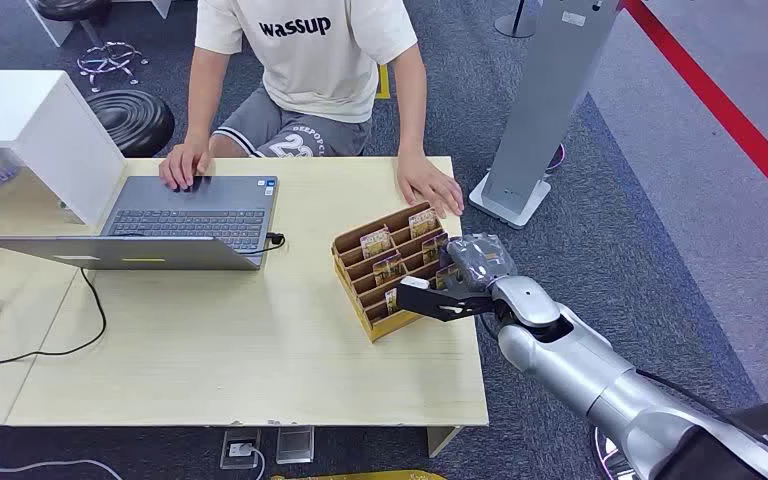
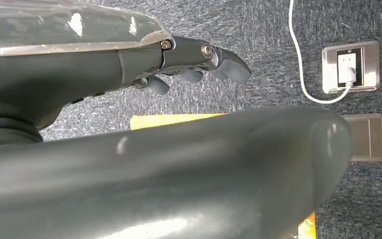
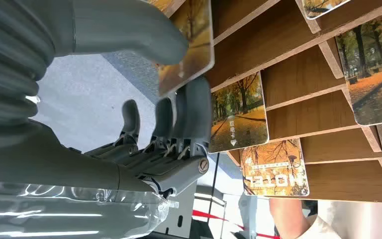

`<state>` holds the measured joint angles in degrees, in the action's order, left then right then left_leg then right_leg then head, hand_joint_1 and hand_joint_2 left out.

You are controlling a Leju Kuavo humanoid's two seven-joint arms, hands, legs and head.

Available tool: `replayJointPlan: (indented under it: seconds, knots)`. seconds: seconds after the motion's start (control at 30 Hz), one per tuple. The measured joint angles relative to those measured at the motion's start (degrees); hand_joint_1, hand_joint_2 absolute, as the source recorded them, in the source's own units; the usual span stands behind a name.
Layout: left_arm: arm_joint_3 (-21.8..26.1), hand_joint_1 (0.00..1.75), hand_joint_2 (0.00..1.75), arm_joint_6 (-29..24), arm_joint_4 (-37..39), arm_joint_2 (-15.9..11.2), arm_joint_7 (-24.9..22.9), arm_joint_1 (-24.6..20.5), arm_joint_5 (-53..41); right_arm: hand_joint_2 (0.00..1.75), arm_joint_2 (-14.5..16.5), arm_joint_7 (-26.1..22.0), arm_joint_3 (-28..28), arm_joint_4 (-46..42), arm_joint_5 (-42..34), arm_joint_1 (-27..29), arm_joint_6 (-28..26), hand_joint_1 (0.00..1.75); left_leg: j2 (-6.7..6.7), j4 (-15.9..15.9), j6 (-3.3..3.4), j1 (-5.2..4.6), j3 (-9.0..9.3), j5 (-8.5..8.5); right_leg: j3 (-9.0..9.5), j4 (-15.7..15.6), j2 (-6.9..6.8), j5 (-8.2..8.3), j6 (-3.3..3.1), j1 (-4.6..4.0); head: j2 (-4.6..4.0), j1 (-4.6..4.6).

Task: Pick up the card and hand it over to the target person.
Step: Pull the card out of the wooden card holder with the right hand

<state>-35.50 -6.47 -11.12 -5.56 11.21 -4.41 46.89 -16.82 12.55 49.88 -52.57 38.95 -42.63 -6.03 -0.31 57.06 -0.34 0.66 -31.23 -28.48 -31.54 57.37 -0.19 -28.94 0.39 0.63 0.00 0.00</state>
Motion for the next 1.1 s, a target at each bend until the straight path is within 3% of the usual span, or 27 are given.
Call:
replayJointPlan:
  seconds: [0.2,0.3,0.4,0.53,1.1]
  knots:
    - [0.00,0.00,0.00,-0.03,0.00,0.04,-0.01,0.00,0.01,1.75,-0.12,0.01,-0.01,0.08,-0.01,0.13,0.00,1.38,-0.01,-0.02,0.00,-0.01,0.02,0.01,0.01,-0.01,-0.01,0.00,-0.01,0.00,0.00,0.00]
    - [-0.02,0.00,0.00,-0.04,0.00,0.08,-0.04,0.00,0.04,1.75,-0.15,0.04,-0.07,0.08,-0.03,0.22,0.01,1.64,-0.01,-0.04,0.00,-0.01,0.03,0.03,0.02,-0.03,-0.01,0.01,-0.01,0.01,0.00,0.00]
    - [-0.14,0.00,0.00,-0.08,-0.02,0.09,-0.11,-0.01,0.14,1.75,-0.16,0.09,-0.27,-0.06,-0.01,0.36,0.03,1.71,-0.01,-0.01,0.00,0.00,0.02,0.02,0.00,-0.01,-0.01,0.02,0.00,0.00,0.00,0.00]
    - [-0.36,0.00,1.75,-0.13,-0.04,0.05,-0.14,-0.02,0.31,1.75,-0.18,0.14,-0.46,-0.21,0.21,0.45,0.12,1.71,-0.02,-0.04,0.00,0.00,0.04,0.05,0.01,-0.03,-0.01,0.04,-0.01,0.00,0.00,0.00]
    - [-1.61,0.00,1.75,-0.11,-0.14,-0.20,0.42,-0.07,0.23,1.75,-0.89,0.58,-0.67,-1.41,0.69,1.12,0.96,1.71,-0.04,-0.02,-0.01,0.00,0.05,0.03,0.02,-0.02,-0.03,0.03,-0.01,0.00,0.00,0.00]
